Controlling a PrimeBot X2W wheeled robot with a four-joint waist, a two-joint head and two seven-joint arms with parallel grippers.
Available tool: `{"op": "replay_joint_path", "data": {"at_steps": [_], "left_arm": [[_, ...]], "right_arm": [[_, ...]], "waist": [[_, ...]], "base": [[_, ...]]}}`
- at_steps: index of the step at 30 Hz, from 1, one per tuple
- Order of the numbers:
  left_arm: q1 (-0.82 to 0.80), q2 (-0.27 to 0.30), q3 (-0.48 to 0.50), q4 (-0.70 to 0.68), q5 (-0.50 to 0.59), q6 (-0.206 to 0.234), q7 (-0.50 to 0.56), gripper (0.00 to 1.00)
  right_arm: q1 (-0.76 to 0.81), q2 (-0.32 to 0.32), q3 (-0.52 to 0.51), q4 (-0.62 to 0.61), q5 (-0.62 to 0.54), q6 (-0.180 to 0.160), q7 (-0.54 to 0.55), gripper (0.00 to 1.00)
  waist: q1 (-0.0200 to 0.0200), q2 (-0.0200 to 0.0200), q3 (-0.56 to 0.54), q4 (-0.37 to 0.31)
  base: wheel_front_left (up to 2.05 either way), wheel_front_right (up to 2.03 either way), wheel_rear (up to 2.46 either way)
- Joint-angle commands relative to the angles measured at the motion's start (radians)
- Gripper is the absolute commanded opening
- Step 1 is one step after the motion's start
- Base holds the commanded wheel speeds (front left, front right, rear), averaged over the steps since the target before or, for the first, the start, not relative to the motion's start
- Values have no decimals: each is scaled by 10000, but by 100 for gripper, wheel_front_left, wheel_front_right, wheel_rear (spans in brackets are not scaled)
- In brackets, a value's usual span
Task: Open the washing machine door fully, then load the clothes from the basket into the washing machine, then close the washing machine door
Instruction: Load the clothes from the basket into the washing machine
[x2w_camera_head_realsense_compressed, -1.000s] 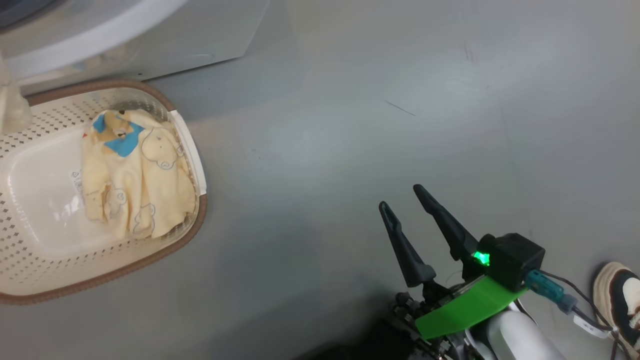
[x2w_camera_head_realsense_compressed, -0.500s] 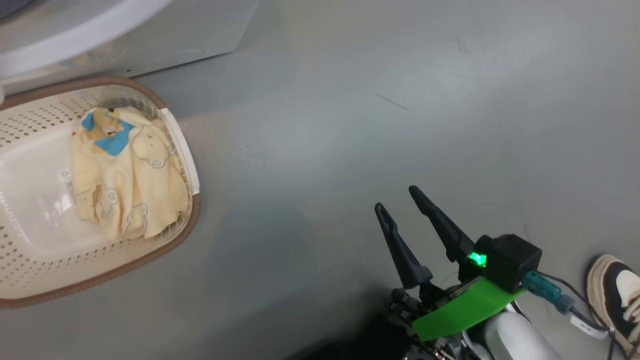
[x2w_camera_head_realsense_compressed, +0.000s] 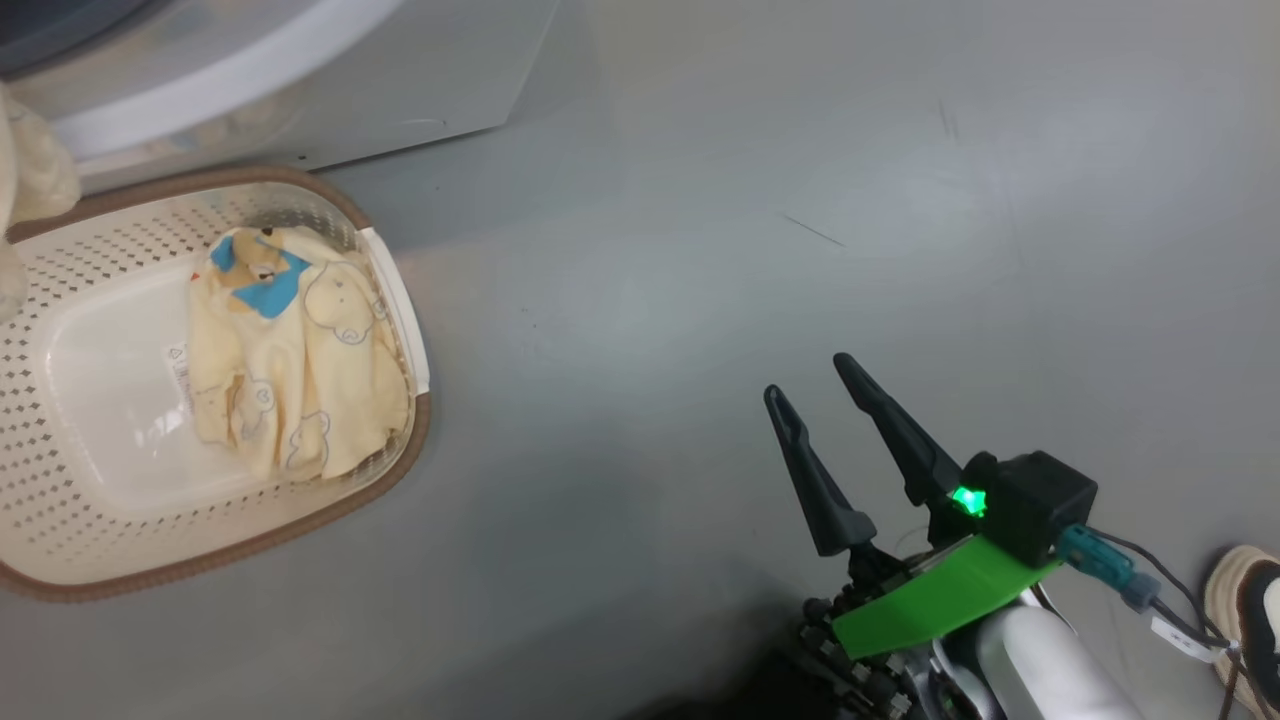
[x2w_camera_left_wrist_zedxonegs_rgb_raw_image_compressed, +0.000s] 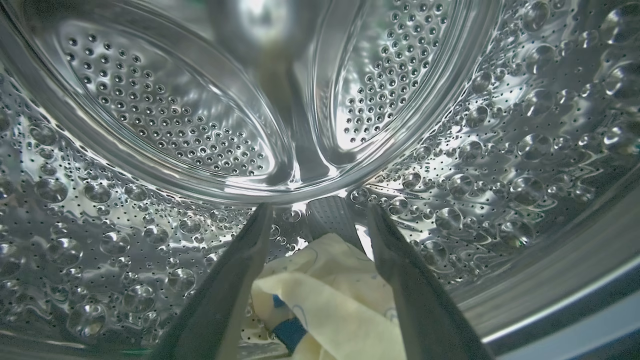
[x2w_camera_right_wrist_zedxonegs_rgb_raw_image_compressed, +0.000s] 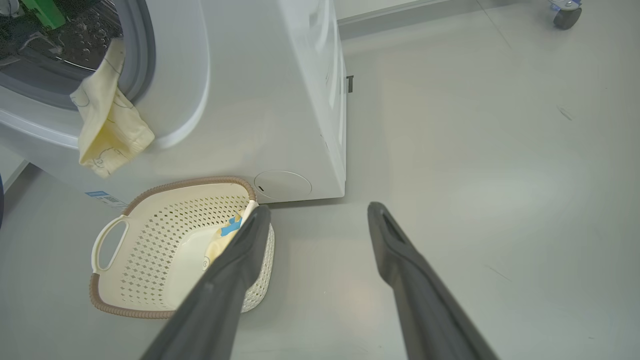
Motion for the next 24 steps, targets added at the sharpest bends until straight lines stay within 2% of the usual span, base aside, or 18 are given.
{"op": "replay_joint_path", "data": {"at_steps": [1,15,24], "left_arm": [[-37,338,225,-149,-77,-34,-101,100],[1464,-516,640,176,-1061,-14,-842,100],[2872,-439,1089,-870,-1420,-19,-1076,100]], "right_arm": [[-2,-60,114,-192,47,0,-95,100],[-339,-60,-452,160,-102,0,-95,100],[-462,-60,-787,97,-218,0,-95,100]], "waist": [[1,-1,-138,120],[1,-1,-1228,986],[1,-1,-1343,1608]], "base": [[0,0,0],[0,0,0],[0,0,0]]}}
